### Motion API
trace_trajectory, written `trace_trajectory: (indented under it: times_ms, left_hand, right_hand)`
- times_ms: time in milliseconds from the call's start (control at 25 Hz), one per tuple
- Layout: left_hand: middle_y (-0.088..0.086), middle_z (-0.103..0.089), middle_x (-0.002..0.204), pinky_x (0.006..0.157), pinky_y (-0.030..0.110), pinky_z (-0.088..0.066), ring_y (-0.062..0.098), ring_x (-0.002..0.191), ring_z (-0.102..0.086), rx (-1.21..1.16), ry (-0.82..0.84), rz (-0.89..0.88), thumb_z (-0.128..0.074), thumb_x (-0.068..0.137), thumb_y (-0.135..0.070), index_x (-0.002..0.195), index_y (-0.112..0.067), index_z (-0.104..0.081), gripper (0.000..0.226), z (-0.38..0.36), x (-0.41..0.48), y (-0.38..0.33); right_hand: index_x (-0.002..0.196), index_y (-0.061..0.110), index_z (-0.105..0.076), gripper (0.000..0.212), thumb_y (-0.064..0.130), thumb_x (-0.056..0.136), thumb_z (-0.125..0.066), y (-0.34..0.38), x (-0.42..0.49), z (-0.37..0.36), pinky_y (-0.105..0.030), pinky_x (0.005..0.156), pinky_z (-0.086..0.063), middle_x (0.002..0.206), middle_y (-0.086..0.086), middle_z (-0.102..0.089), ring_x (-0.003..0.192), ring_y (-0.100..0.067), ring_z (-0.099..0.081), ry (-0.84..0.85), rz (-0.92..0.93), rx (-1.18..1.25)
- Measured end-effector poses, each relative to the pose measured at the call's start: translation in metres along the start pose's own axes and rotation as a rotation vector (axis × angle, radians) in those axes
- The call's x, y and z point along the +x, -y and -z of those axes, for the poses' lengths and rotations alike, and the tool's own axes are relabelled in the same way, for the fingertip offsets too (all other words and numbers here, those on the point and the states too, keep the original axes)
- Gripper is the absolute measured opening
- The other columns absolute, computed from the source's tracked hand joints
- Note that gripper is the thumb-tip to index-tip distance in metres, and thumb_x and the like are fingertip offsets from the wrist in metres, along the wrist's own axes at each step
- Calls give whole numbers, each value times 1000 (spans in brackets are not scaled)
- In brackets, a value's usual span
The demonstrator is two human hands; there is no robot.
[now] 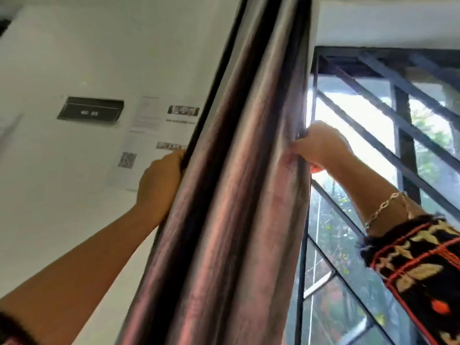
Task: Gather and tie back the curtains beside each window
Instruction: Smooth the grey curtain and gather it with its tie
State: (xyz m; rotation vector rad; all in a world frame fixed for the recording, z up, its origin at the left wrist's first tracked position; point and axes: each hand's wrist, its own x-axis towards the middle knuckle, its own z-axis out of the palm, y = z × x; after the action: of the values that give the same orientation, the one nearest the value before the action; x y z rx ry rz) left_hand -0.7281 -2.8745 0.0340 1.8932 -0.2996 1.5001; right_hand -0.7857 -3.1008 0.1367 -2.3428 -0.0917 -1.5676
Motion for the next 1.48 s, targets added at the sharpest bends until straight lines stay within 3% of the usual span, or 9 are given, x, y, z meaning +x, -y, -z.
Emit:
trace_trajectory:
  times_ms: [240,400,640,760,960,1120,1200,1320,1480]
  left_hand:
    - [20,-55,84,62,35,-33,35,81,-53,-10,92,128,-57,82,-2,84,-8,-42,16,9,-63,0]
    - [5,-46,71,54,32,-28,26,70,-46,-37,156,236,-55,83,-2,84,-7,-40,16,10,-106,5]
    - [8,-53,85,52,29,-36,16,63,-48,-132,197,391,-50,88,-4,112,-1,-43,25,2,-175,4]
    - [12,-55,110,79,37,-48,20,84,-56,-175,66,416,-49,87,1,128,-5,-37,42,-2,-202,-14]
    - [21,-48,133,111,41,-32,32,130,-39,-222,-174,-126,-48,86,3,125,4,-47,39,-1,-241,-84]
    - [15,-41,142,111,40,-33,25,137,-31,-416,84,-529,-40,90,-10,130,-6,-38,40,-19,-284,-145]
    - [8,-27,150,112,30,-32,17,141,-23,-495,215,-400,-40,89,-12,136,-9,-32,48,-29,-299,-154]
    - [10,-23,152,113,18,-22,13,141,-22,-520,181,7,-49,92,-11,140,-3,-30,52,-44,-305,-140]
    - [16,-47,138,105,28,-37,25,126,-48,-373,332,318,-54,91,-23,142,-4,-27,61,-60,-308,-108]
  right_hand:
    - [64,10,-46,27,29,77,-57,-28,-78,-32,-38,65,-55,44,-5,-57,55,-26,-61,208,-97,56]
    - [65,10,-47,28,30,82,-54,-51,-137,-43,-29,68,-47,84,-16,-68,82,-30,-65,283,-142,-26]
    - [71,13,-52,22,29,85,-54,-83,-194,-49,-26,65,-36,92,-18,-68,79,-30,-58,369,-194,-100]
    - [78,7,-59,25,31,84,-56,-91,-208,-50,-27,65,-34,93,-21,-67,85,-33,-62,308,-215,-82]
    - [86,3,-63,34,37,86,-59,-98,-232,-50,-26,64,-32,93,-22,-67,88,-34,-63,277,-189,-18]
    - [111,0,-59,33,23,96,-41,-110,-270,-50,-20,66,-48,90,-16,-65,73,-9,-64,305,-496,515]
    - [105,2,-58,25,11,99,-36,-123,-290,-53,-12,69,-48,67,-1,-61,52,7,-57,398,-563,570]
    - [73,15,-52,17,12,89,-49,-122,-281,-58,-31,66,-43,67,-8,-59,68,-24,-58,344,-354,202]
    - [75,8,-57,25,32,85,-58,-120,-280,-65,-31,61,-45,77,-15,-66,75,-35,-60,287,-241,118]
